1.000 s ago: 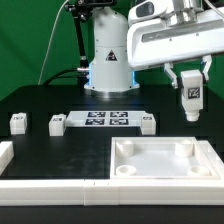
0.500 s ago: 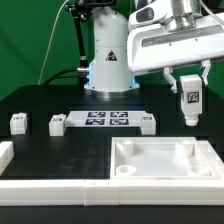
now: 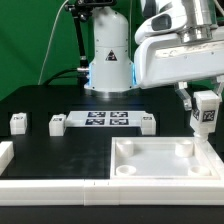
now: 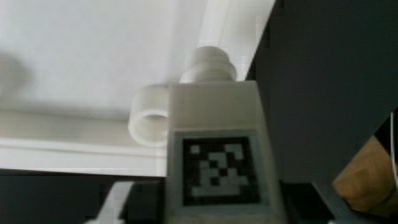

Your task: Assemble one leg

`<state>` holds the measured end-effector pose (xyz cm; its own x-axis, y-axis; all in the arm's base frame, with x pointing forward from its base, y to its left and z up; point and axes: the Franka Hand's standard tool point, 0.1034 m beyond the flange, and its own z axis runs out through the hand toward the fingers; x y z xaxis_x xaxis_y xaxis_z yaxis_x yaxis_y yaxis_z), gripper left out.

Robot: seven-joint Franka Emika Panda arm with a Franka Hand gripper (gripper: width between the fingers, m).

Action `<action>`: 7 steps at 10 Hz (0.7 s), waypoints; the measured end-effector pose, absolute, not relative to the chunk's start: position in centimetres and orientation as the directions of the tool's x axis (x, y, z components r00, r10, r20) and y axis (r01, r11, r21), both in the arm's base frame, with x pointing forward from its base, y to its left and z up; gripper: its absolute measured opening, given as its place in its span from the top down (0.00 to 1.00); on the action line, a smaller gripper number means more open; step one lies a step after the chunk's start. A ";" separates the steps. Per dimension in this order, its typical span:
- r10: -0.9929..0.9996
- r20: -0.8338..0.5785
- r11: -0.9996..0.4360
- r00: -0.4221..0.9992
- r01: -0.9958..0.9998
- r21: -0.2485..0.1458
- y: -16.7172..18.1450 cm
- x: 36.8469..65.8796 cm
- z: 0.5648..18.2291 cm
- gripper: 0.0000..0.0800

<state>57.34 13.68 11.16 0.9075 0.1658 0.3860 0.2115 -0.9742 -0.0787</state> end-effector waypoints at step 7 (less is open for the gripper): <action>0.192 0.413 -0.970 0.890 0.237 -0.060 12.5 60.6 10.2 0.64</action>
Offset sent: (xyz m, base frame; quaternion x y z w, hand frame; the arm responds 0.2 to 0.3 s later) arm 0.0000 0.0000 0.0000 0.0000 0.0000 0.0000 1.0000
